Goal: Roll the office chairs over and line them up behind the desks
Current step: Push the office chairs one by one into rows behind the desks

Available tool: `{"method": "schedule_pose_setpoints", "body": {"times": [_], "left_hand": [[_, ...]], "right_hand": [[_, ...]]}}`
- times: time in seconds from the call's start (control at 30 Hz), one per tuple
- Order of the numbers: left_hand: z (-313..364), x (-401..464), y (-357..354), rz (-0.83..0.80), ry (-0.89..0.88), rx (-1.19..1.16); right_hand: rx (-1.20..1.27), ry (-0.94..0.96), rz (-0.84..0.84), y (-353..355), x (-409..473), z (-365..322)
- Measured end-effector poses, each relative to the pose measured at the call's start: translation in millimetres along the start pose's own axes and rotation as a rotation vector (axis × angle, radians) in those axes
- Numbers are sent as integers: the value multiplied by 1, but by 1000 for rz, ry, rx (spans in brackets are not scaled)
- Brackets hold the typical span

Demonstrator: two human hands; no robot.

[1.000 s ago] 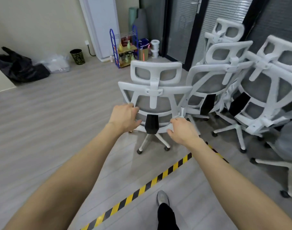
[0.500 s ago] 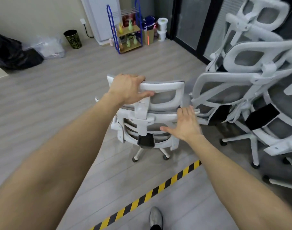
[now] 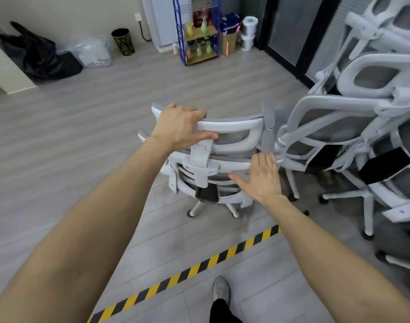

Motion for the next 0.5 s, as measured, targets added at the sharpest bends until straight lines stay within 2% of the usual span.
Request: {"method": "schedule_pose_setpoints", "body": {"times": [0.17, 0.5], "left_hand": [[2, -55, 11, 43, 73, 4], [47, -174, 40, 166, 199, 116]], "right_hand": [[-12, 44, 4, 2, -32, -28], [19, 194, 10, 10, -105, -54]]}}
Point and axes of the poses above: each hand's wrist, its own x-axis towards the middle knuckle, its own y-axis out of the back of the hand, z = x × y, the point moved 2 cm from there along x, towards the middle knuckle, and after that the axes turned 9 degrees about -y, right-handed, at the moved point
